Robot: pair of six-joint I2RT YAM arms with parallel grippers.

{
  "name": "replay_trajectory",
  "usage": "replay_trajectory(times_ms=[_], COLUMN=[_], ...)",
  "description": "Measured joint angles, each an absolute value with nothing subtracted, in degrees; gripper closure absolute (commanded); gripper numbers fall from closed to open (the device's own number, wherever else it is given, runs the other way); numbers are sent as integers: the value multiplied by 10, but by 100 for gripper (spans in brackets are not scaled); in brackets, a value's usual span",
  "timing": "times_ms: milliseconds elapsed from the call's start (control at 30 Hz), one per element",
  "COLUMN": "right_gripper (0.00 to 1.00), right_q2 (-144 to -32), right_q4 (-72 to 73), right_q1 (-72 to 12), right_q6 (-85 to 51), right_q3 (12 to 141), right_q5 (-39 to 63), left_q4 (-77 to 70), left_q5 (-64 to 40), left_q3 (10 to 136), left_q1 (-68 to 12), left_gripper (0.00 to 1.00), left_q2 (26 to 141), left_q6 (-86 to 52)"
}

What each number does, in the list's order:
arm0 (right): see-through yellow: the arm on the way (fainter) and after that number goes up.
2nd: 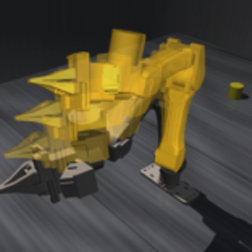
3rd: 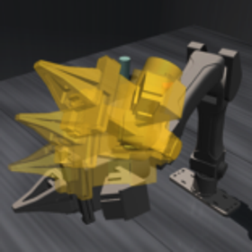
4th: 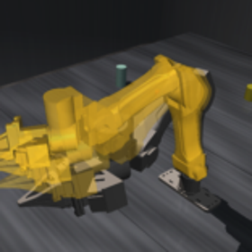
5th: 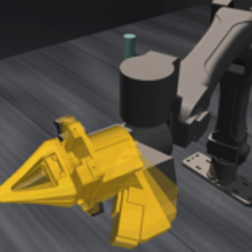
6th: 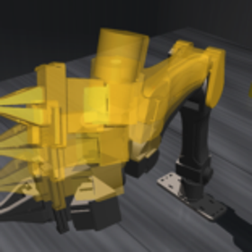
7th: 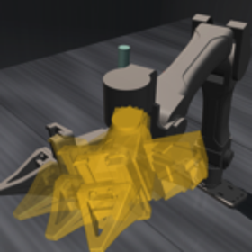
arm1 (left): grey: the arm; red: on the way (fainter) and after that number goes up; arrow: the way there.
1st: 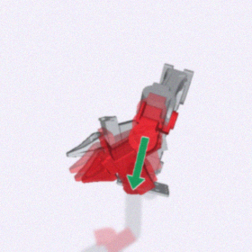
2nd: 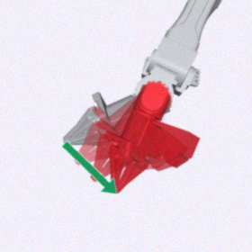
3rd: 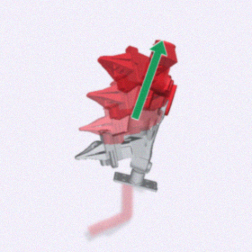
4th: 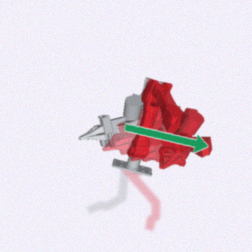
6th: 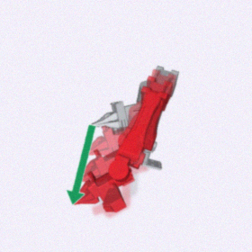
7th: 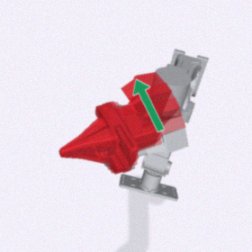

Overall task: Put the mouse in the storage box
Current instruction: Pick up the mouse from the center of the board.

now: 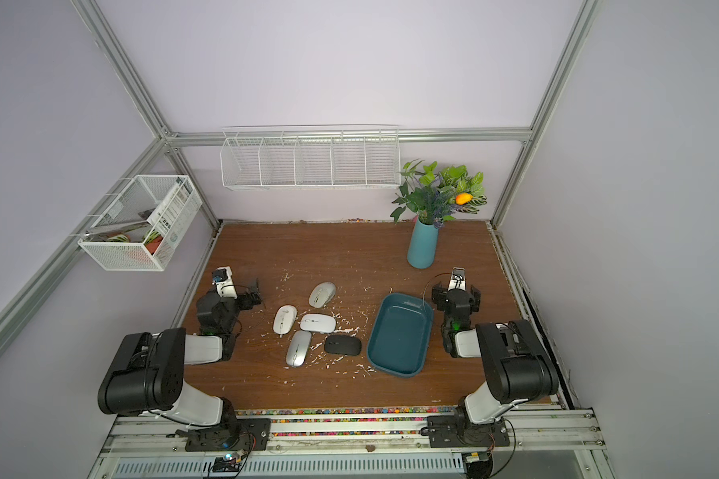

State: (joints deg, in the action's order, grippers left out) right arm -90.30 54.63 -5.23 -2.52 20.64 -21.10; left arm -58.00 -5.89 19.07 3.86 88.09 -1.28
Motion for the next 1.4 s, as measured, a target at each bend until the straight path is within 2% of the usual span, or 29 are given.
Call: replay_trajectory(times_ms=[1033, 1133, 1233, 1333, 1400], right_gripper=[1, 1, 1, 1, 1], right_q2=[-896, -845, -741, -598, -523], right_q4=[542, 551, 522, 377, 262], right_q1=[-63, -102, -156, -146, -121], right_q6=[-22, 3, 5, -74, -124], right_q3=[205, 177, 161, 189, 233], right_q5=[-228, -262, -310, -314, -287], left_q4=[-580, -580, -580, -584, -549], left_q5=[-59, -59, -63, -63, -40], left_q3=[191, 191, 191, 183, 159], left_q1=[39, 39, 40, 41, 27], left_gripper=[0, 0, 0, 0, 0], left_q2=[881, 881, 881, 872, 806], left_q6=[-13, -13, -13, -14, -13])
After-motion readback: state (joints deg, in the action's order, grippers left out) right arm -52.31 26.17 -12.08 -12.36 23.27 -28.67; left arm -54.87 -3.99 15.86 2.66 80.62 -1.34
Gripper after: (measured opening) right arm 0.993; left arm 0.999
